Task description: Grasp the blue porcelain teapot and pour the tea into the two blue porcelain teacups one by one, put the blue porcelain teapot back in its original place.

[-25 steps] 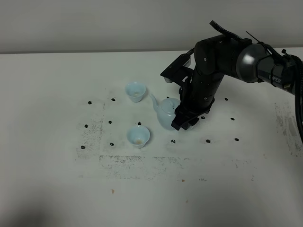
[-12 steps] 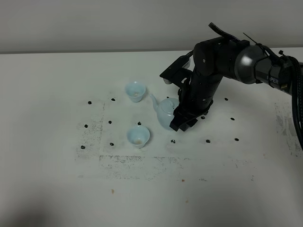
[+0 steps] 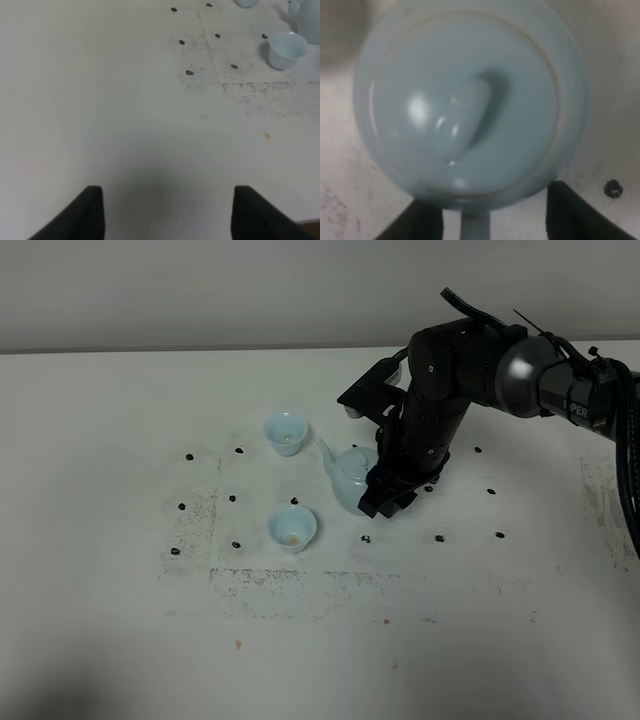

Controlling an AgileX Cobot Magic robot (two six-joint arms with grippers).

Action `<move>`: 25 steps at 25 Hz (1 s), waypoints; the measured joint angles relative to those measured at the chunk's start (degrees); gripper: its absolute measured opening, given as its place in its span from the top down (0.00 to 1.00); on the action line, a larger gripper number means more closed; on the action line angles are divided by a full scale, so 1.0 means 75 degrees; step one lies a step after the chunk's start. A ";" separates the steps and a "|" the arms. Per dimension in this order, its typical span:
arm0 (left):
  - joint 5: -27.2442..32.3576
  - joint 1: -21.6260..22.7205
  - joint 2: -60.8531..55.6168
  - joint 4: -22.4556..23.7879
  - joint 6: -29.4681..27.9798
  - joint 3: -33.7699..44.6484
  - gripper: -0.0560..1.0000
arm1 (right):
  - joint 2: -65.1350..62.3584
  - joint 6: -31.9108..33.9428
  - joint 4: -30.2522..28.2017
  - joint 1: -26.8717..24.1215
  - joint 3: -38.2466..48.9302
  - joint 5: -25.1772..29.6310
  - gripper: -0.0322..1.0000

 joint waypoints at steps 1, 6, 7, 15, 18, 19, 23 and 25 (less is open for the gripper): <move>0.0000 0.0000 0.0000 0.0000 0.0000 0.0000 0.41 | 0.0000 0.0000 0.0006 0.0000 0.0000 0.0000 0.50; 0.0000 0.0000 0.0000 0.0000 0.0000 0.0000 0.41 | 0.0000 0.0000 0.0013 0.0000 0.0000 0.0000 0.50; 0.0000 0.0000 0.0000 0.0000 0.0000 0.0000 0.41 | 0.0000 0.0000 0.0019 0.0000 0.0000 -0.0017 0.50; 0.0000 0.0000 0.0000 0.0000 -0.0007 0.0000 0.41 | 0.0000 0.0007 0.0029 0.0000 0.0000 -0.0015 0.50; 0.0000 0.0000 0.0000 0.0000 -0.0007 0.0000 0.41 | 0.0000 0.0007 0.0029 0.0000 0.0000 -0.0015 0.50; 0.0000 0.0000 0.0000 0.0000 -0.0007 0.0000 0.41 | 0.0000 0.0007 0.0029 0.0000 0.0000 -0.0015 0.50; 0.0000 0.0000 0.0000 0.0000 -0.0007 0.0000 0.41 | 0.0000 0.0001 0.0043 0.0000 0.0000 -0.0015 0.53; 0.0000 0.0000 0.0000 0.0000 -0.0007 0.0000 0.41 | 0.0000 0.0001 0.0107 0.0000 0.0000 -0.0015 0.55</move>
